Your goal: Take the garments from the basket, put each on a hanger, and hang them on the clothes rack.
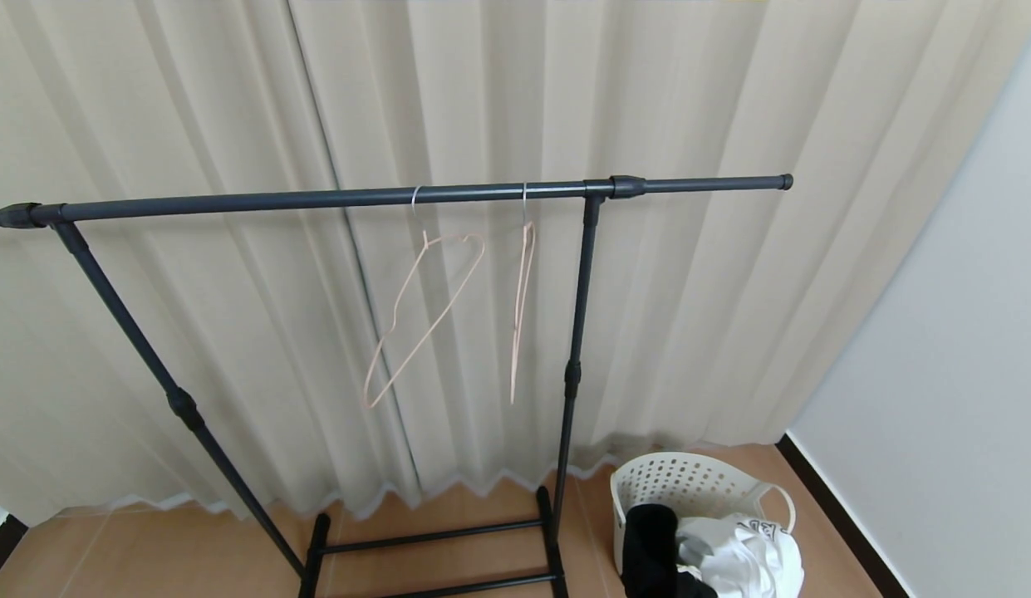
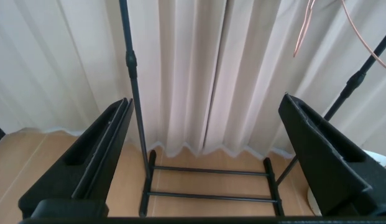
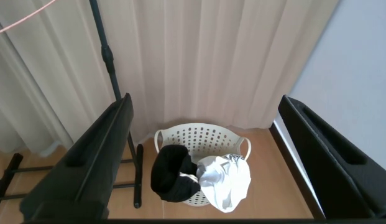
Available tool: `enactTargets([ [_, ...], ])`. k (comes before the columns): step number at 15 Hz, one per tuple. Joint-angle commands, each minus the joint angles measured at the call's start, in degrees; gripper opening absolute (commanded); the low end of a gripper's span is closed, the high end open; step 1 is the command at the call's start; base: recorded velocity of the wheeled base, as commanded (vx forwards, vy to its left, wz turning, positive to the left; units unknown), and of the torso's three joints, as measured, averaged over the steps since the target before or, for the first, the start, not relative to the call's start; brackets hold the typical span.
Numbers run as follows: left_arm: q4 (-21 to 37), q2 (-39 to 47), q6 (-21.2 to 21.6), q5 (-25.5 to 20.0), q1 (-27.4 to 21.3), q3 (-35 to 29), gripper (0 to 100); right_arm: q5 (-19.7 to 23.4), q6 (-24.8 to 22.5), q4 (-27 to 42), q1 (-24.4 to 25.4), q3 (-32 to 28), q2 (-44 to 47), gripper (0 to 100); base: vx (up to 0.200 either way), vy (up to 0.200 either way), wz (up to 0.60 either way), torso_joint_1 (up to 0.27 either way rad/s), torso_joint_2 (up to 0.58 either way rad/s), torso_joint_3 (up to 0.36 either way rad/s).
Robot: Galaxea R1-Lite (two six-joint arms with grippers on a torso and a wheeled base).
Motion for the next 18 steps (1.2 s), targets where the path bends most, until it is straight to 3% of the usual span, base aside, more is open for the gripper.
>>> enactTargets([
  [1, 0.0, 0.06, -0.06, 0.03, 0.01, 0.05, 100, -0.02, 0.03, -0.05, 0.0, -0.03, -0.03, 100, 0.0, 0.0, 0.0, -0.129, 0.34, 0.173],
  [18, 0.0, 0.06, -0.5, -0.15, -0.07, 0.05, 100, -0.02, -0.05, -0.05, 0.0, 0.06, -0.03, 100, 0.0, 0.0, 0.0, -0.163, 0.41, 0.243],
])
